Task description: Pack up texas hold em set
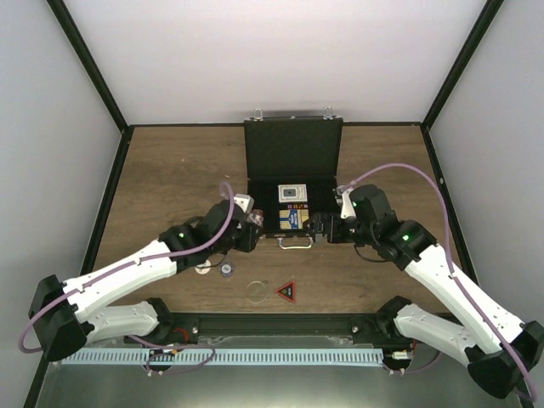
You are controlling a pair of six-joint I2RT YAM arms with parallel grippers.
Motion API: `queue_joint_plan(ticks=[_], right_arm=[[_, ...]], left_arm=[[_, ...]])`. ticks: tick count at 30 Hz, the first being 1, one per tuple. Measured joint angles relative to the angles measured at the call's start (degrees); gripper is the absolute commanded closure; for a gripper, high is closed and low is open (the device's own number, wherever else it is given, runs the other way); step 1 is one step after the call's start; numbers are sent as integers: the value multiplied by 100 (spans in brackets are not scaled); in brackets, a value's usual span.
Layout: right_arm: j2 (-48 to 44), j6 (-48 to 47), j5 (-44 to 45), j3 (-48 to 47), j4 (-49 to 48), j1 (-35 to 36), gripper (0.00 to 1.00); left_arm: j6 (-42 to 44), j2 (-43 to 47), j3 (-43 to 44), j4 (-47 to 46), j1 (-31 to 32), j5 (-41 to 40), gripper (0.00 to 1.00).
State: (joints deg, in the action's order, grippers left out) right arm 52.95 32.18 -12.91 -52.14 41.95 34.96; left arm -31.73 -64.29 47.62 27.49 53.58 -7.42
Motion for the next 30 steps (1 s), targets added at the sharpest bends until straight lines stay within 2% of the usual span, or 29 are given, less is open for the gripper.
queue_joint_plan(ticks=[14,20,30], right_arm=[[-761,-24,811,271,-162,-2,0],[-866,-20,1045,323,-249,-2,0],[-466,63,1060,640,-267,-2,0]], left_arm=[[251,-946,839,103,-1484,424,81],[369,-1687,1349,-4,-1751,511,80],[389,-2673,2304,-376,-2000,503,81]])
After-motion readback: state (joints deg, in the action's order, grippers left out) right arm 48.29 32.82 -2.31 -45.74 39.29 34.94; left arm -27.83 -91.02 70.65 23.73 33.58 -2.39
